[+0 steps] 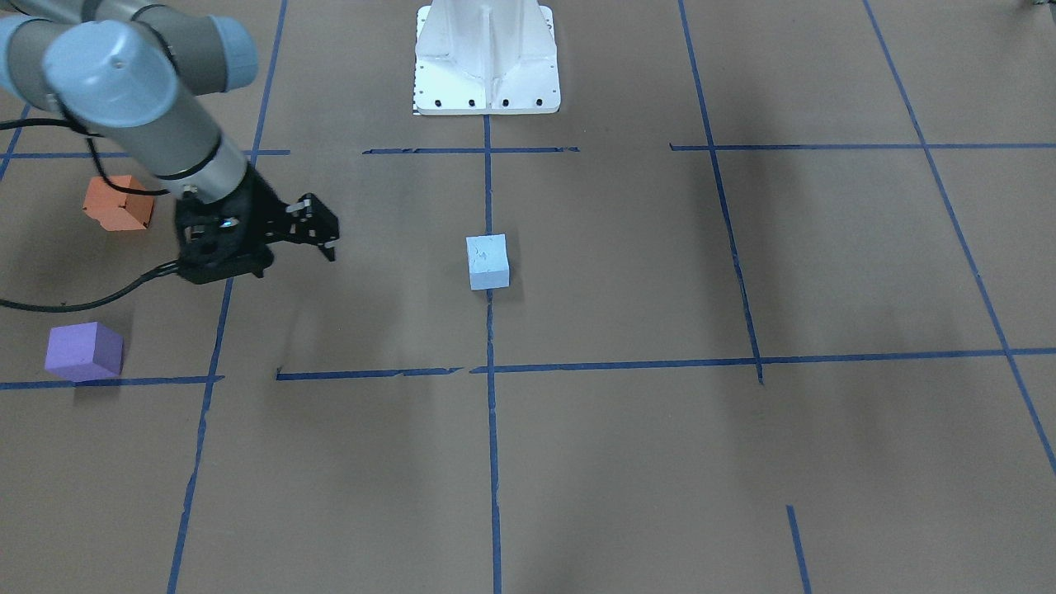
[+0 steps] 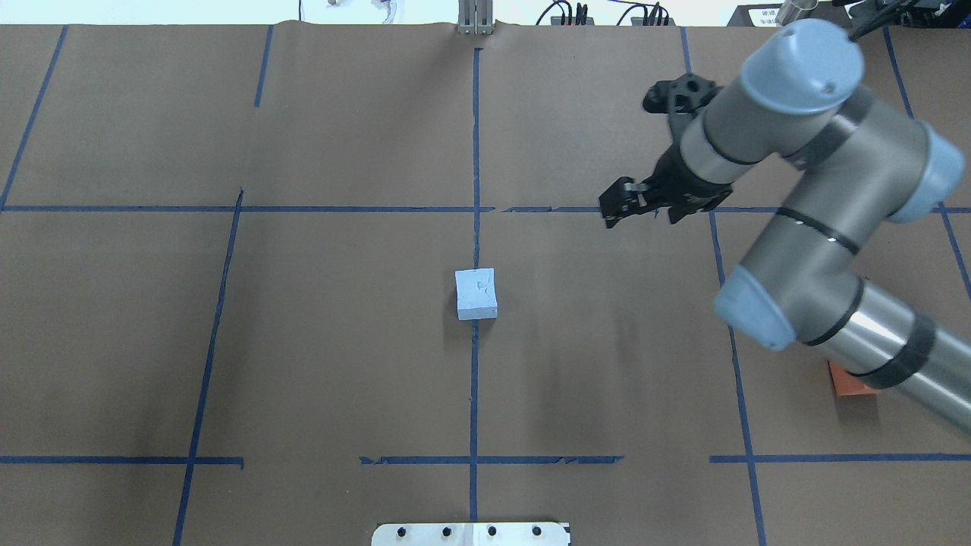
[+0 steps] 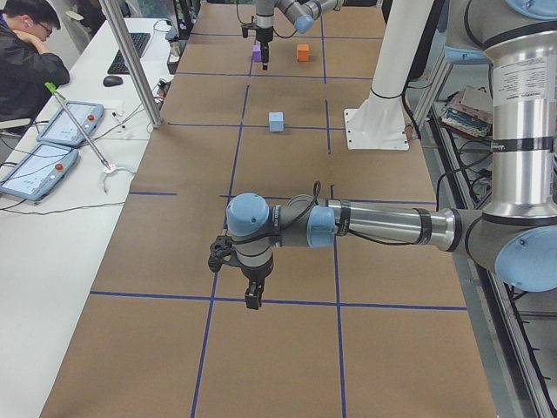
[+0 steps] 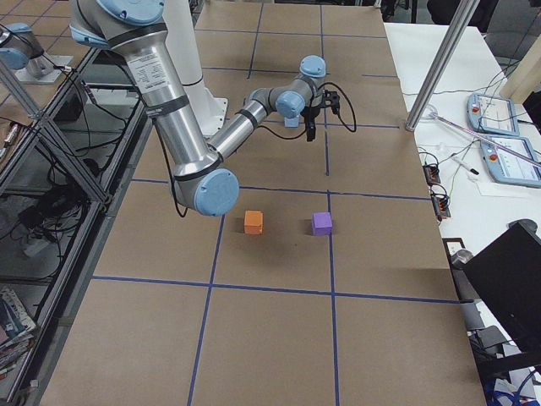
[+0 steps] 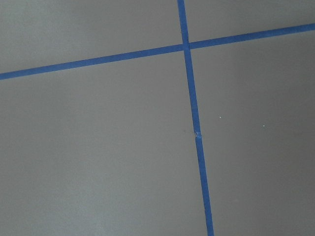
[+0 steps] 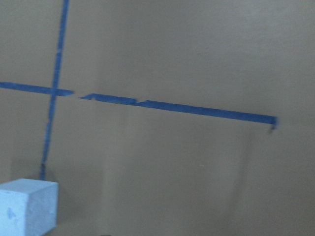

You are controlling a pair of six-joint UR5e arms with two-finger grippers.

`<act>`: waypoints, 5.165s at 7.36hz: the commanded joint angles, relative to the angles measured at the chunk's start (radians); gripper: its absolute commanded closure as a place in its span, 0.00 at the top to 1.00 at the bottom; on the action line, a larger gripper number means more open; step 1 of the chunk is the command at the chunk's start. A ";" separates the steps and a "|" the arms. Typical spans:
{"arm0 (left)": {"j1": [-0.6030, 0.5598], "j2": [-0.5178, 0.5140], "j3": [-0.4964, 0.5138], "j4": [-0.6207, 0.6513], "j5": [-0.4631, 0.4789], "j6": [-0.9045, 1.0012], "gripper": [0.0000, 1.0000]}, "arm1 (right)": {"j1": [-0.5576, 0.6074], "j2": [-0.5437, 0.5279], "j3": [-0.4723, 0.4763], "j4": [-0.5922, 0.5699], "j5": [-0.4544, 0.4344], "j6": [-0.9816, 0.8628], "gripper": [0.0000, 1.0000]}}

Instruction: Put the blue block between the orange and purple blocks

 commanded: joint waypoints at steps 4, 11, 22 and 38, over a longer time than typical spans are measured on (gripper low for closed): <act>0.000 -0.001 0.000 0.000 0.000 -0.006 1.00 | -0.255 0.339 -0.310 0.002 -0.247 0.222 1.00; 0.000 0.001 0.000 0.000 0.000 -0.006 1.00 | -0.289 0.373 -0.426 0.003 -0.272 0.222 0.32; 0.000 -0.001 -0.003 0.000 0.000 -0.006 1.00 | 0.163 -0.576 0.056 0.324 0.010 -0.136 0.18; 0.000 -0.002 -0.002 -0.091 0.002 -0.007 1.00 | 0.752 -0.591 0.036 -0.208 0.156 -1.092 1.00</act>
